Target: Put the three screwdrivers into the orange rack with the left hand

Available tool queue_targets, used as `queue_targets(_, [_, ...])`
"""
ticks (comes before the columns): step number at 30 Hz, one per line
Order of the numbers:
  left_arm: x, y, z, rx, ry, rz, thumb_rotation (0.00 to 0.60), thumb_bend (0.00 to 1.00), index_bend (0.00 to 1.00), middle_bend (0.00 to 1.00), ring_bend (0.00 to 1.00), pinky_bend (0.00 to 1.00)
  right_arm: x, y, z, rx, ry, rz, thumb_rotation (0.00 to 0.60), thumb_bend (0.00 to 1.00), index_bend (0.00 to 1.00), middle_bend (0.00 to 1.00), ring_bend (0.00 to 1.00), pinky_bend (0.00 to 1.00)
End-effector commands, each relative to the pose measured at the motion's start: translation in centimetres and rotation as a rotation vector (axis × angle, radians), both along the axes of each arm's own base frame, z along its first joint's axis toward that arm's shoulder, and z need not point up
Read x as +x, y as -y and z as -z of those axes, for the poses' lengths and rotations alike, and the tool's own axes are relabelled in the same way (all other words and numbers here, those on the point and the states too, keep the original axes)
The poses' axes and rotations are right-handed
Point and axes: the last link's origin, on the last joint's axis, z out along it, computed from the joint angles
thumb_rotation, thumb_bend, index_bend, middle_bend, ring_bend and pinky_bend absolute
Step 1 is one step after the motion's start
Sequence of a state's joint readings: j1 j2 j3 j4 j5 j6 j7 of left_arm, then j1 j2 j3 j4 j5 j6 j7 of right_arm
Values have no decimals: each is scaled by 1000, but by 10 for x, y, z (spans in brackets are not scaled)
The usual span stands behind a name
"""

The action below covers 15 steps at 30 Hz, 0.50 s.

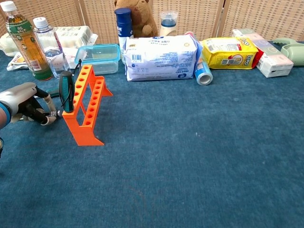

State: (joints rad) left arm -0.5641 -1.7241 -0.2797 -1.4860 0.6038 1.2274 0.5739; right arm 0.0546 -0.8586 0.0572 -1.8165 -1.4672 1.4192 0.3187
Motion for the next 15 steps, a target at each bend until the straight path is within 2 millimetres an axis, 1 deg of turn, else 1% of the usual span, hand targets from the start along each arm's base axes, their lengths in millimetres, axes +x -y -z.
queue_targets(1, [1, 2, -4, 5, -1, 9, 600, 449, 583, 888, 795, 886, 0, 0, 0, 1, 0, 0, 600, 0, 0, 42, 0, 0])
queue_targets(9, [12, 12, -29, 44, 53, 62, 600, 449, 583, 887, 794, 886, 0, 0, 0, 4, -1, -3, 600, 0, 0, 42, 0, 0])
queue_targets(15, [23, 25, -51, 81, 99, 121, 600, 449, 583, 887, 795, 886, 1, 0, 1, 5, -3, -4, 600, 0, 0, 42, 0, 0])
